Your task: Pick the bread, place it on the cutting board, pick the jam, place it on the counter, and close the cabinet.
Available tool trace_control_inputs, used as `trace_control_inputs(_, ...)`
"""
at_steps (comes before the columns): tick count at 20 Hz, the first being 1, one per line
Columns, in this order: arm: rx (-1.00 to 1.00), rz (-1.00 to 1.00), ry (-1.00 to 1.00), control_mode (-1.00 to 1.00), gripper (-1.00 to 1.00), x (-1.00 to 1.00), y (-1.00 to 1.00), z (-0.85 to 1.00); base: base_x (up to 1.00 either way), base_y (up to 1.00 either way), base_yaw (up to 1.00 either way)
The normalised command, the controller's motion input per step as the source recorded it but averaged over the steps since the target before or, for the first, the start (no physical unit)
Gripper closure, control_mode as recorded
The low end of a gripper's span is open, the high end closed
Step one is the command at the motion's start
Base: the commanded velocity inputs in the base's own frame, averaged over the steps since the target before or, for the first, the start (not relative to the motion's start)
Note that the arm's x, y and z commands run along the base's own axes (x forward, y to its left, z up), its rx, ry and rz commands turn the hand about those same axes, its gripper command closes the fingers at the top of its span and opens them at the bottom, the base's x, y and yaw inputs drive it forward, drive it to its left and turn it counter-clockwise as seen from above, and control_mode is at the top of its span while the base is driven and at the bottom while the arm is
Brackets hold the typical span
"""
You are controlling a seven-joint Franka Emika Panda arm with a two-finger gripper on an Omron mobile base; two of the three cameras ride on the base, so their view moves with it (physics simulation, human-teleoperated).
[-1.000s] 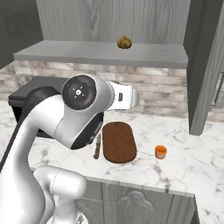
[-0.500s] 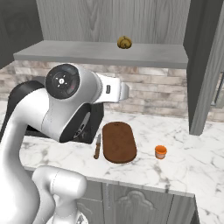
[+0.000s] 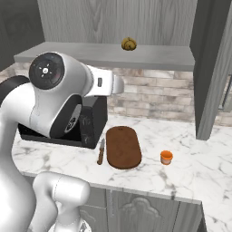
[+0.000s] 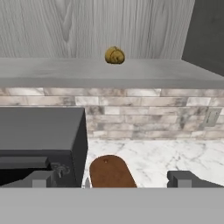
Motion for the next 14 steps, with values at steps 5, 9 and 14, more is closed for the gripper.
trace_control_inputs(5,0.00,0.00,0.00,-1.00,-1.00,0.00,0.08,0.13,0.00,0.00,0.00)
trace_control_inputs(9,0.00,0.00,0.00,-1.00,-1.00,0.11,0.00,0.04,0.00,0.00,0.00)
trace_control_inputs(14,0.00,0.00,0.00,-1.00,-1.00,0.23,0.00,0.00,0.00,0.00,0.00)
